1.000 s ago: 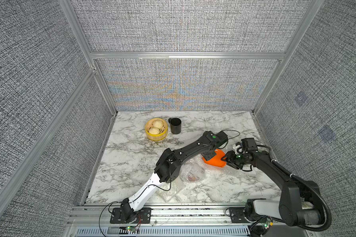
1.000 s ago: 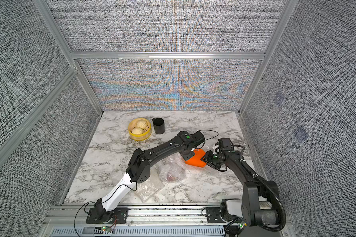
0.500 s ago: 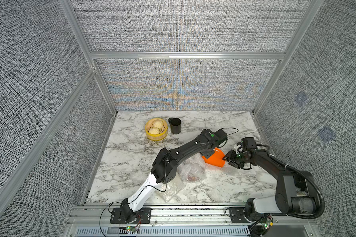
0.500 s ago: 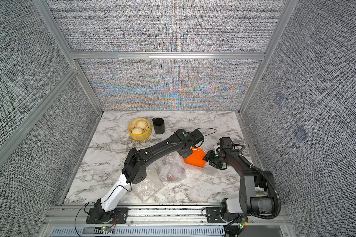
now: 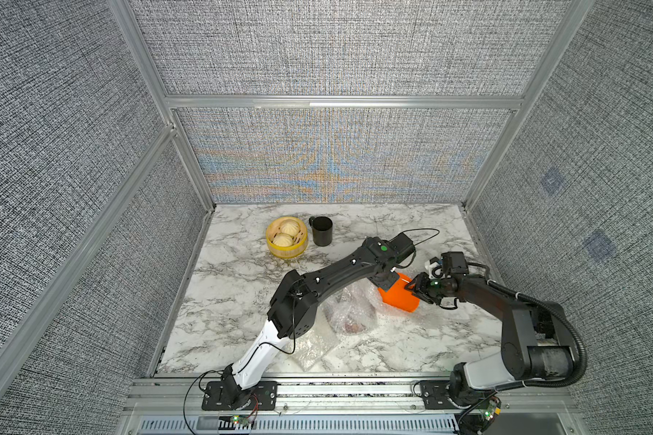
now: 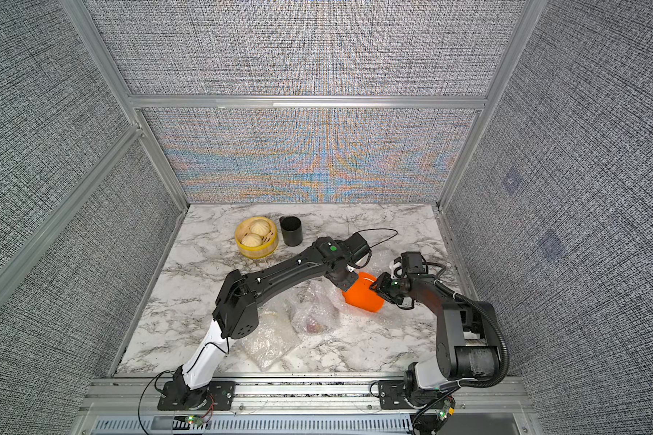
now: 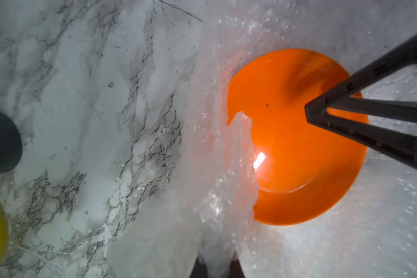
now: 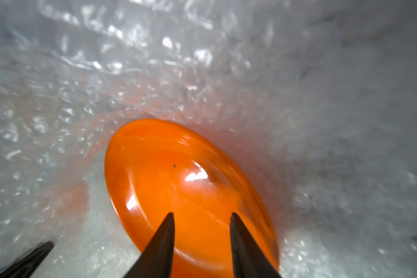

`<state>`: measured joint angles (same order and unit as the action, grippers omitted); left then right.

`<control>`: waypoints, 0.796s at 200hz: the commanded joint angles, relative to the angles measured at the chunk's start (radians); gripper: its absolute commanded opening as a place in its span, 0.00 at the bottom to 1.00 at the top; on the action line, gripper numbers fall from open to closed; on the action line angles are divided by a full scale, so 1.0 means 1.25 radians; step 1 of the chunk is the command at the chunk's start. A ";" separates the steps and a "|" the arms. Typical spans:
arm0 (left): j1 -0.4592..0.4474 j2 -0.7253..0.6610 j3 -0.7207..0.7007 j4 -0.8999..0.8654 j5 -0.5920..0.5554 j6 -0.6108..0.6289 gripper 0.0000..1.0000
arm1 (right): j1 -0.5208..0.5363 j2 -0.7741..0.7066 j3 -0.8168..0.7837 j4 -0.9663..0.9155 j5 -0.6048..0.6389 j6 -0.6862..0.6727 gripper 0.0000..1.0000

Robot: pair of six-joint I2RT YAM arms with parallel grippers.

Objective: Unpack dinner plates from bubble wrap
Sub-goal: Unwrap the bubble wrap at the center of the board.

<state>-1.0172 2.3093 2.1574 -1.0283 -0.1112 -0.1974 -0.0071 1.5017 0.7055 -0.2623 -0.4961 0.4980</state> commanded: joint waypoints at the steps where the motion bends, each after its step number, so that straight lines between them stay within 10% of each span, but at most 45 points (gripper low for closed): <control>1: 0.014 -0.012 -0.017 0.041 0.019 -0.033 0.00 | -0.011 0.016 -0.006 -0.051 0.042 0.002 0.43; 159: 0.175 -0.282 -0.457 0.279 0.027 -0.322 0.02 | -0.062 0.083 0.022 -0.142 0.135 -0.021 0.47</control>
<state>-0.8040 1.9472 1.5715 -0.6804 -0.0803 -0.5591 -0.0818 1.5986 0.7444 -0.3183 -0.5255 0.4858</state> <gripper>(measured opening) 0.058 0.467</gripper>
